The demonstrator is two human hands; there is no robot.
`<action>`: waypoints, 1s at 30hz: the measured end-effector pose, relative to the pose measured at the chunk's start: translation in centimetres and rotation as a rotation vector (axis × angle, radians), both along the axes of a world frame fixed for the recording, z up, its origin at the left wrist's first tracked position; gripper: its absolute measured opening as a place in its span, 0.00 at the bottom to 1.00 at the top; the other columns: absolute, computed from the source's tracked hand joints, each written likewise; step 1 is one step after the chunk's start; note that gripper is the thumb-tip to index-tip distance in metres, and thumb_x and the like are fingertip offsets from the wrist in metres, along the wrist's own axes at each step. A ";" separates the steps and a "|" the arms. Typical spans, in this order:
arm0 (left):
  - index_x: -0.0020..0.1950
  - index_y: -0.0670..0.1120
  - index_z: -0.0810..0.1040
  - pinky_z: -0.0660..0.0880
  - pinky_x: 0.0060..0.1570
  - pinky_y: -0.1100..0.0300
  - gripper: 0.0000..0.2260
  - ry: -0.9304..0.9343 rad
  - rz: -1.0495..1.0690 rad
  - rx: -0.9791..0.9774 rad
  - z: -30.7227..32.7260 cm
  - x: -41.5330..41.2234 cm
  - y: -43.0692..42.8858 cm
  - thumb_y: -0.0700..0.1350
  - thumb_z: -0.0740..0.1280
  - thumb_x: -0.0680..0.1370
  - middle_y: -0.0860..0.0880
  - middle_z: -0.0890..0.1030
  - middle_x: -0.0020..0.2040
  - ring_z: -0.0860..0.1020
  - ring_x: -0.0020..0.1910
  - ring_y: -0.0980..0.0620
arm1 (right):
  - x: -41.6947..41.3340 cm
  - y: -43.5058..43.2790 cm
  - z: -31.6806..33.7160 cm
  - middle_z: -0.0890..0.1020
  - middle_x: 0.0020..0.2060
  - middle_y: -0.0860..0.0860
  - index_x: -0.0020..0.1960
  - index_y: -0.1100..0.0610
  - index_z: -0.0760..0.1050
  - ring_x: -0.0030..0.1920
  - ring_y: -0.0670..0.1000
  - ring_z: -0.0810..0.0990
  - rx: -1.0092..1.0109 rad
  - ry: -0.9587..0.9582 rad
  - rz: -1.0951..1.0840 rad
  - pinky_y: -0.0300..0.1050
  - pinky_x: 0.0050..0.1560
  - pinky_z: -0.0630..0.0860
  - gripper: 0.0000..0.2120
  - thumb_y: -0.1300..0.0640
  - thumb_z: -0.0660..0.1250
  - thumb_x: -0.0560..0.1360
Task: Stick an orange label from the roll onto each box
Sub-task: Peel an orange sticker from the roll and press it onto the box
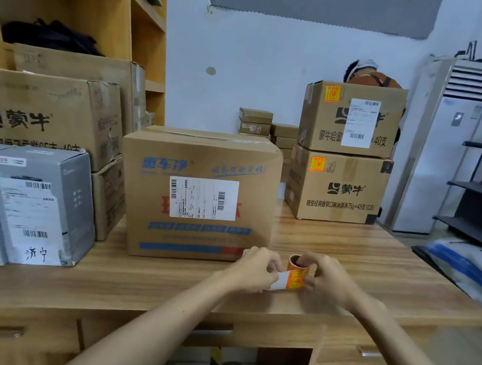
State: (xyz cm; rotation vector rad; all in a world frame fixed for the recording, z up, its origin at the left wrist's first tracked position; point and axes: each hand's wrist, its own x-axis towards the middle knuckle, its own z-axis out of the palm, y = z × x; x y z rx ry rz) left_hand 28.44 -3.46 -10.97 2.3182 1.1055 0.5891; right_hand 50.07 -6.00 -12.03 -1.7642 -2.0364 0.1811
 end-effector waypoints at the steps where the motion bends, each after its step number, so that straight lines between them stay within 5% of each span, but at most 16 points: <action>1: 0.59 0.47 0.81 0.78 0.45 0.55 0.11 0.019 -0.001 0.021 -0.2 -0.4 0.3 0.43 0.64 0.78 0.54 0.79 0.41 0.80 0.48 0.47 | -0.2 0.0 0.0 0.83 0.53 0.46 0.58 0.53 0.80 0.42 0.40 0.75 0.012 -0.007 -0.007 0.35 0.43 0.68 0.15 0.61 0.71 0.72; 3: 0.61 0.49 0.80 0.72 0.48 0.55 0.12 0.058 -0.010 0.075 -0.5 -1.0 0.8 0.48 0.65 0.79 0.53 0.76 0.45 0.72 0.57 0.48 | -0.5 0.1 -0.2 0.83 0.53 0.47 0.58 0.55 0.80 0.50 0.46 0.79 0.025 -0.020 -0.009 0.38 0.48 0.71 0.13 0.60 0.71 0.74; 6: 0.58 0.48 0.80 0.72 0.47 0.53 0.09 0.066 -0.027 0.185 -1.2 -1.5 1.3 0.48 0.65 0.81 0.51 0.74 0.46 0.73 0.55 0.48 | -1.0 0.2 -0.9 0.83 0.54 0.49 0.58 0.54 0.80 0.55 0.50 0.79 0.036 -0.014 -0.039 0.43 0.54 0.74 0.11 0.56 0.71 0.76; 9: 0.51 0.47 0.79 0.74 0.46 0.53 0.06 -0.003 0.005 0.232 -2.4 -1.8 1.5 0.47 0.64 0.82 0.52 0.73 0.45 0.73 0.47 0.53 | -1.5 0.1 -1.5 0.84 0.50 0.50 0.54 0.54 0.82 0.51 0.51 0.80 0.069 0.023 -0.075 0.46 0.51 0.74 0.08 0.53 0.71 0.76; 14: 0.49 0.48 0.75 0.70 0.44 0.60 0.07 -0.162 0.087 0.239 -5.1 -1.7 1.3 0.47 0.61 0.84 0.54 0.71 0.47 0.72 0.47 0.55 | -2.3 -0.4 -2.8 0.81 0.43 0.48 0.47 0.52 0.79 0.44 0.51 0.79 0.164 0.091 -0.104 0.49 0.45 0.74 0.03 0.52 0.69 0.77; 21: 0.51 0.46 0.78 0.66 0.46 0.71 0.07 -0.281 0.087 0.228 -6.1 -1.7 1.5 0.45 0.61 0.84 0.53 0.75 0.47 0.73 0.49 0.55 | -4.1 -1.5 -4.1 0.73 0.55 0.49 0.58 0.54 0.74 0.44 0.49 0.78 0.376 -0.016 -0.153 0.42 0.38 0.74 0.10 0.53 0.68 0.78; 26: 0.51 0.51 0.77 0.69 0.44 0.63 0.06 -0.275 0.049 0.233 -6.3 -1.6 1.6 0.47 0.61 0.84 0.54 0.75 0.47 0.72 0.46 0.56 | -5.8 -2.9 -4.7 0.74 0.48 0.50 0.48 0.54 0.72 0.32 0.49 0.76 0.551 -0.138 -0.113 0.39 0.25 0.67 0.07 0.54 0.69 0.76; 30: 0.51 0.51 0.78 0.73 0.46 0.52 0.07 -0.285 0.030 0.227 -6.3 -1.7 1.4 0.49 0.60 0.83 0.53 0.75 0.46 0.73 0.46 0.55 | -6.7 -2.8 -5.7 0.75 0.44 0.47 0.45 0.52 0.73 0.32 0.51 0.79 0.470 -0.114 -0.133 0.44 0.25 0.67 0.14 0.42 0.57 0.76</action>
